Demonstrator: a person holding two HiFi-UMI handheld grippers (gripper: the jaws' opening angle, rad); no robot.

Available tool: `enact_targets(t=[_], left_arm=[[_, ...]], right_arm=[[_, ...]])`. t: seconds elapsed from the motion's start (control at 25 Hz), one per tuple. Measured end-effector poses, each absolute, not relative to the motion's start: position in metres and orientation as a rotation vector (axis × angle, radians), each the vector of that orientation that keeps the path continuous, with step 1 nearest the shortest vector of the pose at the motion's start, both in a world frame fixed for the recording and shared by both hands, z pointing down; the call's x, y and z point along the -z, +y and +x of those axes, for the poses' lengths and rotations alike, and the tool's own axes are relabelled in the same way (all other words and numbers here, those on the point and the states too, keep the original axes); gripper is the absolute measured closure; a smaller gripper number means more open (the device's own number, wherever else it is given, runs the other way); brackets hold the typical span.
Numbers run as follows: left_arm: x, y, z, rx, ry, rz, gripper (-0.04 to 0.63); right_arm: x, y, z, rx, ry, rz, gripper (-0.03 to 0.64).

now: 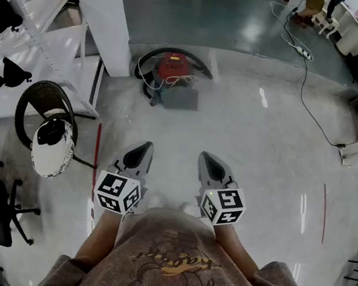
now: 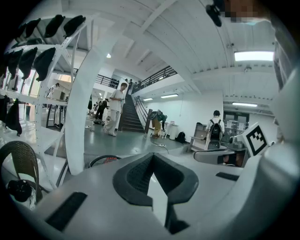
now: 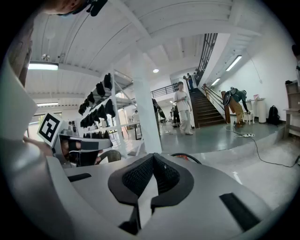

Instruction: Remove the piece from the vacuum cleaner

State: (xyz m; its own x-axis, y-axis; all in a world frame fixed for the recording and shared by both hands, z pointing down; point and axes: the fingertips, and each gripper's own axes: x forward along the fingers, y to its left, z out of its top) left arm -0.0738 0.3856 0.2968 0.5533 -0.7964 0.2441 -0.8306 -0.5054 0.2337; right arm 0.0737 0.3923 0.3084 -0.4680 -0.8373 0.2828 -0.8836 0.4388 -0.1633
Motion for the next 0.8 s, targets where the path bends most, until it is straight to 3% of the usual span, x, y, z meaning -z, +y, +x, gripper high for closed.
enact_targets(t=[0.8], left_arm=[[-0.31,0.32,-0.101,-0.121,-1.282,2.49,0.594]], right_arm=[[-0.318,0.332,0.054,-0.484,-2.495,1.627,0.617]])
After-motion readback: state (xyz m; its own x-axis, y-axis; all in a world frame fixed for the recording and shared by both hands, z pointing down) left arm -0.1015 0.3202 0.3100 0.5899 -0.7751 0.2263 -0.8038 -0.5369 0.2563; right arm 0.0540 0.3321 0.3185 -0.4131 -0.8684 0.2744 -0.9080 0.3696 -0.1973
